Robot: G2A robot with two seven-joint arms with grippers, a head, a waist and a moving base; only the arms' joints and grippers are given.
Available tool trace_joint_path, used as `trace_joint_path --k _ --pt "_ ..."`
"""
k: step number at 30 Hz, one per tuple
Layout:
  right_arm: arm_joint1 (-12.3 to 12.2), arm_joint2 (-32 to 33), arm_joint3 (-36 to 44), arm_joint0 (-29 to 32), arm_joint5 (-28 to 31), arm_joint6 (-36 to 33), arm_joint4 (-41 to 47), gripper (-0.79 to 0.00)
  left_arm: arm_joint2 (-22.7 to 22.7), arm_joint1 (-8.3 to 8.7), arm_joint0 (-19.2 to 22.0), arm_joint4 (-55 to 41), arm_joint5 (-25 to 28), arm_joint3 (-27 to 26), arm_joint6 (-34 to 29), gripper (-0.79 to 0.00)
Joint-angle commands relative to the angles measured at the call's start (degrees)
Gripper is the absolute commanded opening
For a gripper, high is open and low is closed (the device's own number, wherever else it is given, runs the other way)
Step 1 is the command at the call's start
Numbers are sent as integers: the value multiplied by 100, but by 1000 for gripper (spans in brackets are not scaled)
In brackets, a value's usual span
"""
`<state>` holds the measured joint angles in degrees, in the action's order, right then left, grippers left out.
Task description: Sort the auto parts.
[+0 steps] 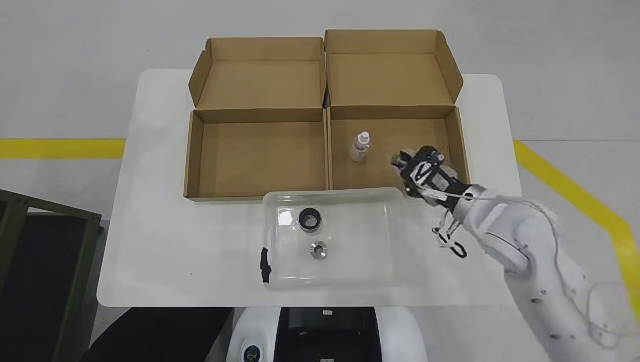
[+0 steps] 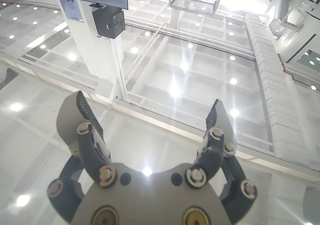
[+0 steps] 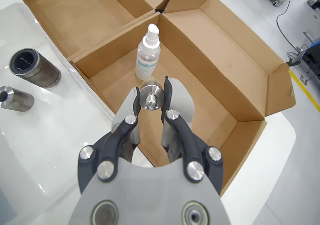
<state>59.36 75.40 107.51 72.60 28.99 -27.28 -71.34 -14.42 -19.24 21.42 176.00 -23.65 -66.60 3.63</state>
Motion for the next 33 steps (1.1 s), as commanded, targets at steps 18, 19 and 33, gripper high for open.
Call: trace_joint_path --k 18,19,33 --pt "201 -947 -1431 -1373 90 -764 196 -785 0 0 0 0 0 0 0 0" --pt "212 -987 -1504 -1422 101 -777 208 -785 0 0 0 0 0 0 0 0" --pt "325 -1400 -2054 -1823 154 -870 250 -560 0 0 0 0 0 0 0 0"
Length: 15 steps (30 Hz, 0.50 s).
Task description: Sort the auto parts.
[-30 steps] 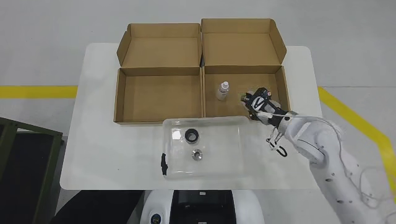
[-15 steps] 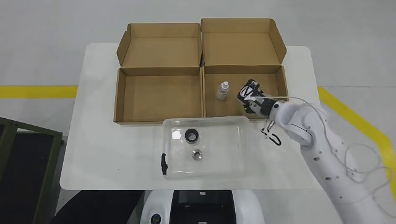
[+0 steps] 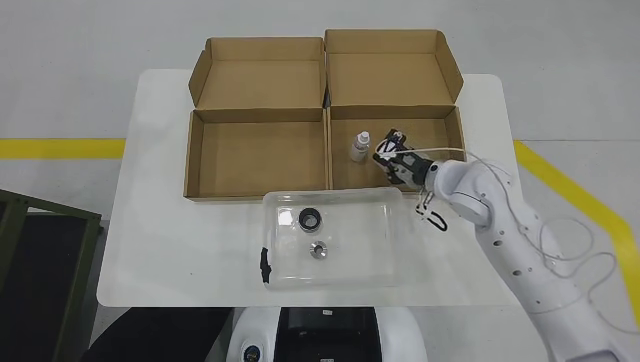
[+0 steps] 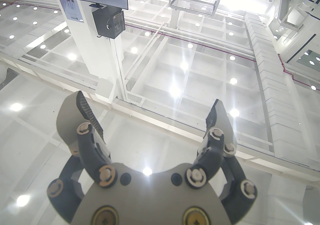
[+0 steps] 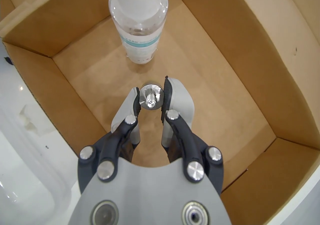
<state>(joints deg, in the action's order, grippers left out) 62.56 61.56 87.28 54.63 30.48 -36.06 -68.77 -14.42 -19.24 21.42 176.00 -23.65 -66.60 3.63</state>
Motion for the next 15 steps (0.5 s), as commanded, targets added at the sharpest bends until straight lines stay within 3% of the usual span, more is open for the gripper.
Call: trace_joint_path --k 1,5,15 --pt "12 -31 -49 -51 -5 8 -17 -489 0 0 0 0 0 0 0 0" --pt "36 -93 -94 -129 -31 -13 -14 -419 0 0 0 0 0 0 0 0" --pt "30 43 213 -43 -59 129 135 -400 0 0 0 0 0 0 0 0"
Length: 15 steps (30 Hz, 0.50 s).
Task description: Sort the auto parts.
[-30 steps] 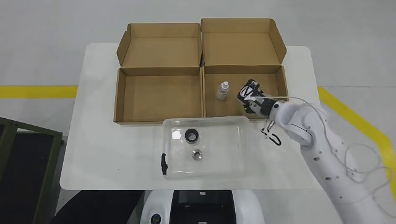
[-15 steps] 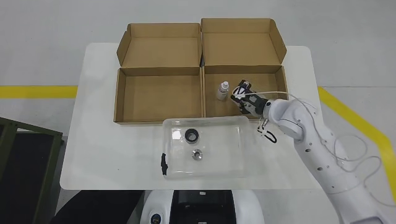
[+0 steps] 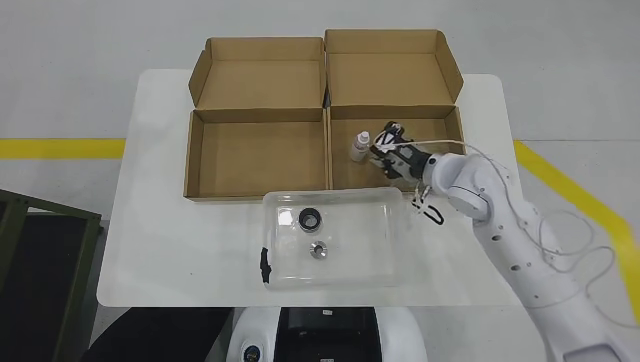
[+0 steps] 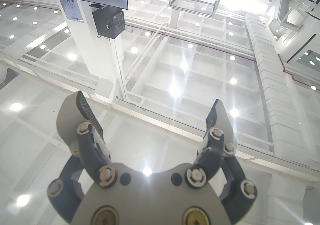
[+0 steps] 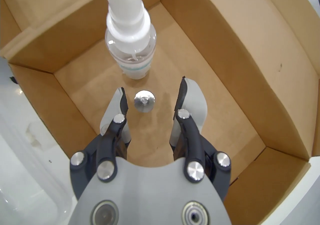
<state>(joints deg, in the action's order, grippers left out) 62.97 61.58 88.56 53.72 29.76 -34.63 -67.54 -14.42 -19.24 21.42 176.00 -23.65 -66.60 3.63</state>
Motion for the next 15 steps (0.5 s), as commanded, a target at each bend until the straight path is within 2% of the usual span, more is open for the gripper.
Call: trace_joint_path --k 1,3,7,15 --pt "-21 89 172 110 31 31 72 -394 0 0 0 0 0 0 0 0" --pt "-48 197 358 243 93 76 140 -314 0 0 0 0 0 0 0 0" --pt "-112 436 940 589 151 102 214 -215 0 0 0 0 0 0 0 0" --pt "-218 720 2024 1330 442 154 293 -139 0 0 0 0 0 0 0 0"
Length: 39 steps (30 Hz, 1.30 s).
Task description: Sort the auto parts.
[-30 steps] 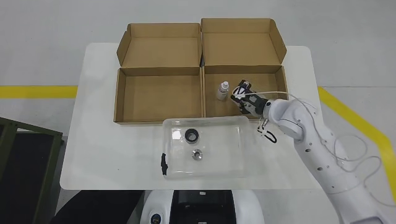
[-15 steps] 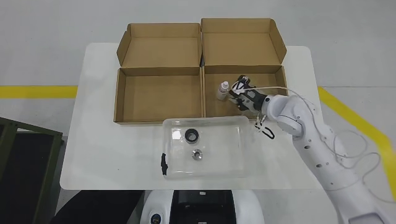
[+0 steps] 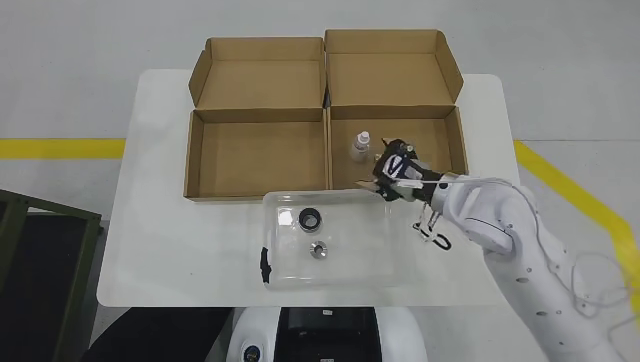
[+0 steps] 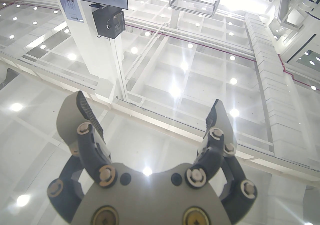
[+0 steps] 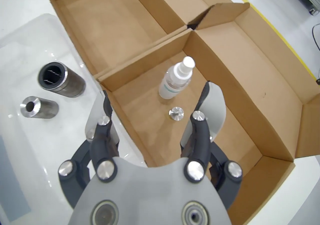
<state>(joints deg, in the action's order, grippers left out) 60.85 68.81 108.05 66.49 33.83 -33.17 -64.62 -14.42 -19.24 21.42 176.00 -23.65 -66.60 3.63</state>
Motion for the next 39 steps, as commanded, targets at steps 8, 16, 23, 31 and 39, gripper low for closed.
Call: trace_joint_path --k 8,16,23,31,39 --pt "-2 -478 839 447 292 52 -179 -65 0 0 0 0 0 0 0 0" --pt "75 -1189 724 433 299 8 -445 -40 0 0 0 0 0 0 0 0" --pt "87 -1433 535 390 363 -319 -805 -52 0 0 0 0 0 0 0 0" --pt "91 -1516 290 302 526 -531 -750 -117 0 0 0 0 0 0 0 0" --pt "144 -1765 -63 84 658 -591 -647 -163 0 0 0 0 0 0 0 0"
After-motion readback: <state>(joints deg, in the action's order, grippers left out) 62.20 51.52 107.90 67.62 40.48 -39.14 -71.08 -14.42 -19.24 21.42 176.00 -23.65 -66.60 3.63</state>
